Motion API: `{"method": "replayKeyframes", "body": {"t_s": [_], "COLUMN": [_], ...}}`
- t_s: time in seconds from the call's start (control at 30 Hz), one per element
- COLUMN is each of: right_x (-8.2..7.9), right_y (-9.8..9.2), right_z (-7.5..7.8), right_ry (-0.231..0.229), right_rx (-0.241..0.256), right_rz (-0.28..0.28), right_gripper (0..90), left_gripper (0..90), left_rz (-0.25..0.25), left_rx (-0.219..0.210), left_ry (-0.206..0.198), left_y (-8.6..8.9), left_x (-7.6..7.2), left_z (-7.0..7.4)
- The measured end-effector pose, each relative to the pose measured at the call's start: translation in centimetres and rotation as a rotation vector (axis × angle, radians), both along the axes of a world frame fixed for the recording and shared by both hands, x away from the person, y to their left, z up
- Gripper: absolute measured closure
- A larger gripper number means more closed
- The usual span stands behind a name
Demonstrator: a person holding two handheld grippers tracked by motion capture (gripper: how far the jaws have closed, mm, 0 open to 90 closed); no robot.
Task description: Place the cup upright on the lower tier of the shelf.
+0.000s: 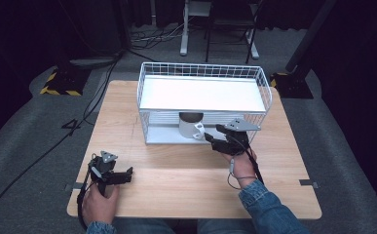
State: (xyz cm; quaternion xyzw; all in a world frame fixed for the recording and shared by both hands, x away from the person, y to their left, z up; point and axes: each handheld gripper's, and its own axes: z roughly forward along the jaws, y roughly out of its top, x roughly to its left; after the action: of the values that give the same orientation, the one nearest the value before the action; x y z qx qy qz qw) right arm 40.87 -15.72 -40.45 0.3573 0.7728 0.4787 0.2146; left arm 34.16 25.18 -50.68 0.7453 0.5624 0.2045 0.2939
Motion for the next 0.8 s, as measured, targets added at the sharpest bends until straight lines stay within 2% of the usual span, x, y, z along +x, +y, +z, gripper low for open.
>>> {"method": "replayKeyframes", "body": {"t_s": [0.07, 0.2, 0.4, 0.43, 0.6, 0.8], "right_x": [-0.4, -0.9, -1.8, -2.1, -2.7, -3.6], "right_y": [-0.7, -1.5, -3.0, -3.6, -4.6, -6.5], "right_z": [0.4, 0.6, 0.7, 0.7, 0.5, 0.1], "right_ry": [0.013, 0.032, 0.047, 0.060, 0.062, 0.098], "right_rx": [-0.017, -0.018, -0.017, -0.016, -0.043, -0.038], "right_rz": [0.009, 0.011, 0.015, 0.020, 0.007, 0.004], "right_gripper": [38.8, 36.9, 28.9, 24.9, 15.0, 14.3], "left_gripper": [0.8, 0.8, 0.8, 0.8, 0.8, 0.8], "left_rz": [0.000, 0.000, 0.000, -0.001, 0.000, 0.000], "left_rx": [-0.001, -0.001, -0.001, -0.001, 0.000, -0.001], "left_ry": [0.000, 0.000, 0.000, 0.000, 0.000, 0.000], "left_y": [0.0, 0.0, 0.0, 0.0, 0.0, 0.0], "left_x": [0.0, 0.0, 0.0, 0.0, 0.0, 0.0], "left_z": [0.0, 0.0, 0.0, 0.0, 0.0, 0.0]}}
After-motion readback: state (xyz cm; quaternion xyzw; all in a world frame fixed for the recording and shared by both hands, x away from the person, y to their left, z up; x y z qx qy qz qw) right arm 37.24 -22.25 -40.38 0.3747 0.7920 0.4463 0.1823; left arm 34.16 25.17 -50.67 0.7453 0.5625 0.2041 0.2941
